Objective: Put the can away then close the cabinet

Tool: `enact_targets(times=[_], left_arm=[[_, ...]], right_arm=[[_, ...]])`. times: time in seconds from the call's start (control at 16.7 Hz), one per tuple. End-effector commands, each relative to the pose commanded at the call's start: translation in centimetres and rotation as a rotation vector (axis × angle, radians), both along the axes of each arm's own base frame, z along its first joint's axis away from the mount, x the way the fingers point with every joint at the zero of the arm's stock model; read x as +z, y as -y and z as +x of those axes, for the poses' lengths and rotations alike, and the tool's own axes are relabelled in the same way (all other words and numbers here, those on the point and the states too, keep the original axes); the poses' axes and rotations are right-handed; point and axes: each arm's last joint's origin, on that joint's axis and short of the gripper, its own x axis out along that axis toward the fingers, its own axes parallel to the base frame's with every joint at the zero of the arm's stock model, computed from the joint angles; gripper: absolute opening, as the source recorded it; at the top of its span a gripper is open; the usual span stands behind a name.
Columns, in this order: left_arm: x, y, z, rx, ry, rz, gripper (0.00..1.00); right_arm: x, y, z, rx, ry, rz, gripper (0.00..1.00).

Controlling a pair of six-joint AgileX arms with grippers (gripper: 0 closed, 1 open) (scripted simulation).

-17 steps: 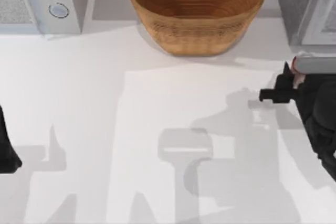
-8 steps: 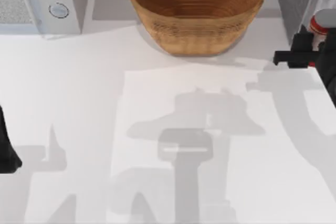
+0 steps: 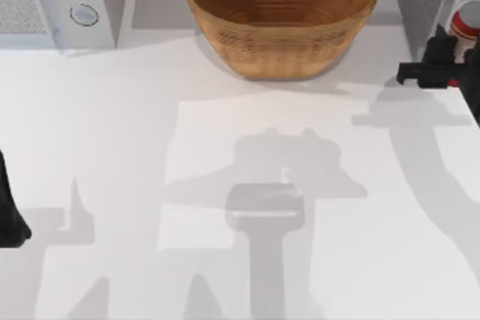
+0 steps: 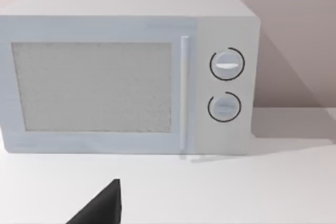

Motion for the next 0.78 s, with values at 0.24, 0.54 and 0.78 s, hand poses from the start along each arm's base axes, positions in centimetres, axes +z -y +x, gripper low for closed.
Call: enact_targets(times=[0.24,0.54,0.78], left_arm=[[0.0,0.0,0.0,0.0,0.0,0.0,1.0],[0.0,0.0,0.0,0.0,0.0,0.0,1.0],[0.0,0.0,0.0,0.0,0.0,0.0,1.0]], right_arm=[[1.2,1.1,-1.5,0.0,0.015,0.004,0.0],[3.6,4.0,-6.4,0.002,0.07,0.014,0.0],[3.8,6.2,-11.5,0.005,0.123,0.016,0.0]])
